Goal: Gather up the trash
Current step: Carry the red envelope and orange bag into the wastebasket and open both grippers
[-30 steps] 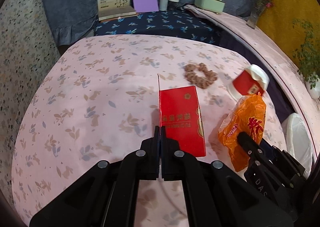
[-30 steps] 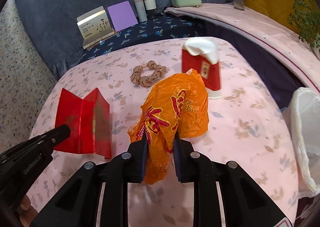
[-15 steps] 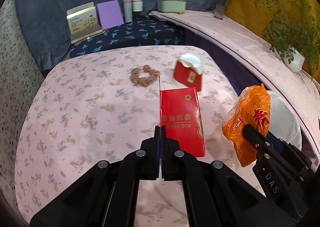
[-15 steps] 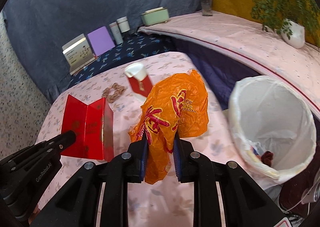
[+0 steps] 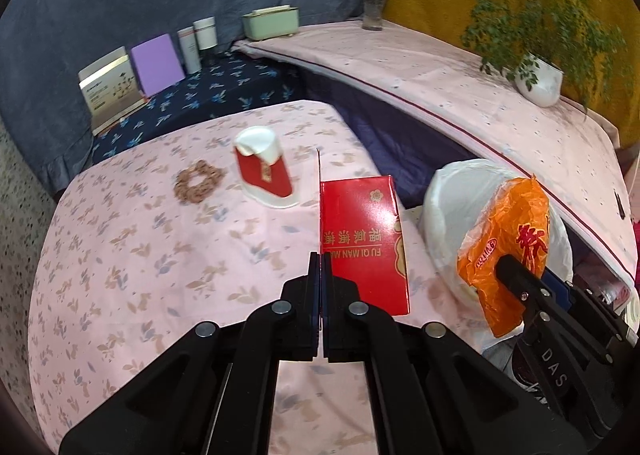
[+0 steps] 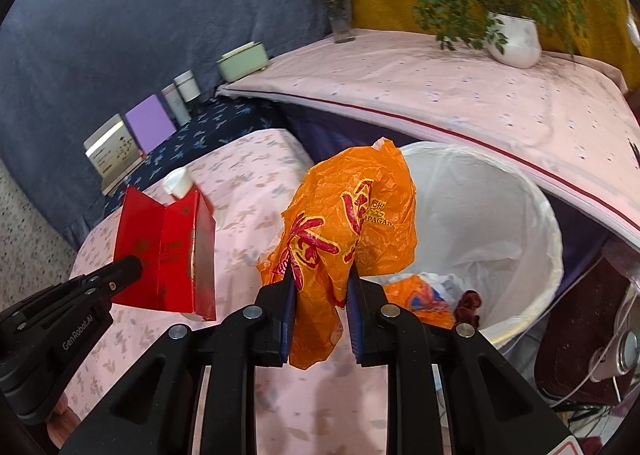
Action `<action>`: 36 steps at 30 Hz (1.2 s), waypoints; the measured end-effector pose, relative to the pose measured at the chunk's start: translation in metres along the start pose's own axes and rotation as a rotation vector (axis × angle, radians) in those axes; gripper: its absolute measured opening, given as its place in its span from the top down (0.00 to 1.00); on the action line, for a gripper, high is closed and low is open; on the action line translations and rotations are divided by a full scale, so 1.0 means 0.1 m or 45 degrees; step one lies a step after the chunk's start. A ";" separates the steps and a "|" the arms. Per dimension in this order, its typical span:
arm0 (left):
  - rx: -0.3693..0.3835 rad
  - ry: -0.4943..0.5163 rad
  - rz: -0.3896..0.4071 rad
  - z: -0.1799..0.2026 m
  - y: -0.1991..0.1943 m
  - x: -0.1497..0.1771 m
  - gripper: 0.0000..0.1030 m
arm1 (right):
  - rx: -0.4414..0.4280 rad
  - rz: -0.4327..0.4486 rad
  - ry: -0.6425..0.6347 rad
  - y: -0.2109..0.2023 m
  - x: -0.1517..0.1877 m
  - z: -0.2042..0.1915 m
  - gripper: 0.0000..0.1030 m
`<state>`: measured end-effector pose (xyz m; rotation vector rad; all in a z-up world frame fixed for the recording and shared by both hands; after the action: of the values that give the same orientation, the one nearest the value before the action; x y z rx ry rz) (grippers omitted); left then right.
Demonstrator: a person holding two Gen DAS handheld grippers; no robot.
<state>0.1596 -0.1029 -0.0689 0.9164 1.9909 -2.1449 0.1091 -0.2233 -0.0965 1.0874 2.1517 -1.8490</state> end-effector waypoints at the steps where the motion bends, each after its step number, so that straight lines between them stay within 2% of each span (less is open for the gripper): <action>1: 0.002 0.016 0.000 0.07 0.01 -0.02 1.00 | 0.004 0.003 0.016 -0.01 -0.01 0.07 0.80; 13: 0.077 0.192 0.001 1.01 0.13 -0.26 1.00 | 0.063 0.020 0.207 -0.06 0.00 0.98 0.80; 20: 0.142 0.251 -0.021 1.44 0.25 -0.37 0.99 | 0.083 0.022 0.280 -0.05 0.01 1.32 0.80; 23: 0.128 0.257 -0.008 1.49 0.28 -0.41 0.96 | 0.084 0.013 0.292 -0.02 0.02 1.38 0.80; 24: 0.127 0.256 -0.019 1.50 0.30 -0.42 0.92 | 0.084 0.010 0.292 -0.01 0.02 1.38 0.80; 25: 0.127 0.250 -0.030 1.50 0.33 -0.41 0.80 | 0.083 0.007 0.292 0.01 0.01 1.38 0.80; 27: 0.127 0.227 -0.038 1.47 0.36 -0.42 0.66 | 0.079 0.001 0.291 0.05 0.00 1.37 0.80; 36: 0.098 0.166 -0.054 1.20 0.42 -0.40 0.63 | 0.063 -0.016 0.261 0.17 -0.04 1.21 0.79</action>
<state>0.1662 -0.2341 -0.0898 1.0608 2.0151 -2.2533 0.0775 -0.3338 -0.1394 1.3304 2.2339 -1.8804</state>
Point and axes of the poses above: each gripper's, at about its wrist camera, not at the fingertips, and y roughly the way its jaws point, z to its right, x to its underside, the point moved 10 cm from there along y, roughly the way its jaws point, and after that the axes turned 14 degrees about -z, right-handed, at the moved point
